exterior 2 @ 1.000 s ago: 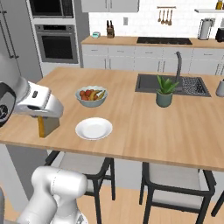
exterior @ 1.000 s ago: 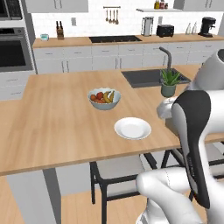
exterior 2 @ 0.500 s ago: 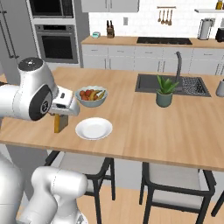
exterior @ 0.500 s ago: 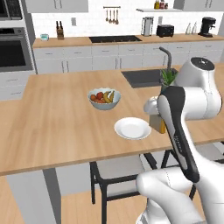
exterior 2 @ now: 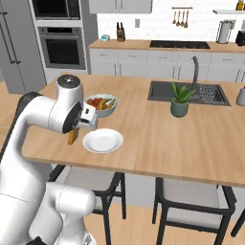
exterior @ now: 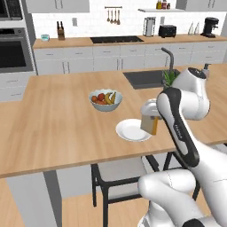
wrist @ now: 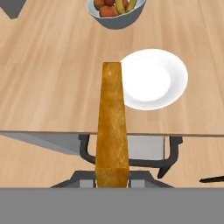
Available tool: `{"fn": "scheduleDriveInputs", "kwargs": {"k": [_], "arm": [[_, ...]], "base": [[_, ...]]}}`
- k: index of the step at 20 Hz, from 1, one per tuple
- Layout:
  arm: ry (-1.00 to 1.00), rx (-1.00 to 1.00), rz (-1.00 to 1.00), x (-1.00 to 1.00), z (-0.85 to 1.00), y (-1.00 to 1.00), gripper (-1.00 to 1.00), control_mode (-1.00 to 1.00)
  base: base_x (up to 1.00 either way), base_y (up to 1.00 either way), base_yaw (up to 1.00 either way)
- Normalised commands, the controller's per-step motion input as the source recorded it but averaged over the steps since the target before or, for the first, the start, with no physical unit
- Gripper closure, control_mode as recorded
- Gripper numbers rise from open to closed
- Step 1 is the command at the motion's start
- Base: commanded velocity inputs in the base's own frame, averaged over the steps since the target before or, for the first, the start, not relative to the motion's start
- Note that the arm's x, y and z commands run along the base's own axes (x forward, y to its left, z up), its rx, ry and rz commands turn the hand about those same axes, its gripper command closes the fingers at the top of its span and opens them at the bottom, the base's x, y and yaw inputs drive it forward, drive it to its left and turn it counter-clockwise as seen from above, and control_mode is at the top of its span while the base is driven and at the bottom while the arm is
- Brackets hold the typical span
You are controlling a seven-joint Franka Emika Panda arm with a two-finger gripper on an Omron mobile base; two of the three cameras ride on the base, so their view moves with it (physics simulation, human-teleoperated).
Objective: Start the toaster. Once the lever pops up, take the bread to the plate on the dining counter.
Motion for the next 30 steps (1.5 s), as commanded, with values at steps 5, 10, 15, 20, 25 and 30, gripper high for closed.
{"fn": "scheduleDriveInputs", "kwargs": {"k": [5, 10, 15, 20, 25, 30], "arm": [[0.04, 0.09, 0.03, 0.43, -0.3, 0.0, 1.0, -1.0], [0.07, 0.08, 0.03, 0.4, -0.36, 0.0, 1.0, -1.0], [0.04, 0.06, 0.01, 0.47, -0.36, -0.1, 1.0, -1.0], [0.04, 0.03, 0.0, 0.54, -0.33, -0.1, 1.0, -1.0], [0.06, 0.01, 0.0, 0.53, -0.33, 0.0, 1.0, -1.0], [0.07, 0.0, 0.0, 0.52, -0.33, 0.0, 1.0, -1.0]], "base": [[0.0, 0.0, 0.0], [0.0, 0.0, 0.0], [0.0, 0.0, 0.0], [0.0, 0.0, 0.0], [0.0, 0.0, 0.0], [0.0, 0.0, 0.0]]}}
